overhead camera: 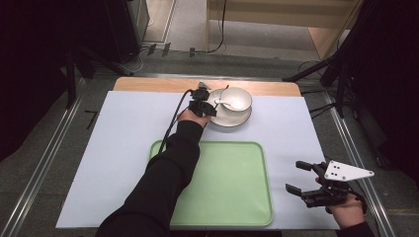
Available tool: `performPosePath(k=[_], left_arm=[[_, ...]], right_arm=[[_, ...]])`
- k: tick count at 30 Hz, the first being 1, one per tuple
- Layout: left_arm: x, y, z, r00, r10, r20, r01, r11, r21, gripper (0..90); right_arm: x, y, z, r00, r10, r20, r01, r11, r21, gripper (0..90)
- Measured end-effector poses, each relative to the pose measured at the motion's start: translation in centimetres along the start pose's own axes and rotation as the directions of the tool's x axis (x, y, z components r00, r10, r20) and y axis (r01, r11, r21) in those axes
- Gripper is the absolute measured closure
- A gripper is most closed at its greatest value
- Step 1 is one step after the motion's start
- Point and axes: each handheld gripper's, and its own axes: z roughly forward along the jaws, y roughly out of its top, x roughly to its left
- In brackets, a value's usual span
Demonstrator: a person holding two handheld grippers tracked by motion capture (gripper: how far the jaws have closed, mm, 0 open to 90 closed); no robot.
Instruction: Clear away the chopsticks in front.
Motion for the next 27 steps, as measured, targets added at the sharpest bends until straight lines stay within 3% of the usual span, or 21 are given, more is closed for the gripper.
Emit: performPosePath(k=[5, 12, 16, 27], left_arm=[[1.0, 0.5, -2.7, 0.9998, -0.010, 0.016, 0.010, 0.9998, -0.015, 86.4], [1.8, 0.1, -5.6, 0.9996, 0.018, 0.020, -0.017, 0.9995, -0.026, 86.4], [2.5, -0.9, -7.7, 0.9975, 0.063, 0.031, -0.062, 0.9978, -0.024, 86.4], [4.4, -3.7, -11.2, 0.9960, 0.073, 0.050, -0.072, 0.9971, -0.023, 86.4]], right_arm=[[0.0, 0.0, 0.0, 1.0000, 0.006, 0.001, -0.006, 1.000, -0.001, 14.2], [0.0, 0.0, 0.0, 1.0000, 0.004, 0.000, -0.004, 1.000, 0.004, 14.2], [0.1, -0.1, 0.0, 1.0000, 0.004, 0.003, -0.004, 1.000, 0.005, 14.3], [0.2, 0.0, 0.2, 1.0000, -0.001, 0.005, 0.001, 1.000, 0.013, 14.2]])
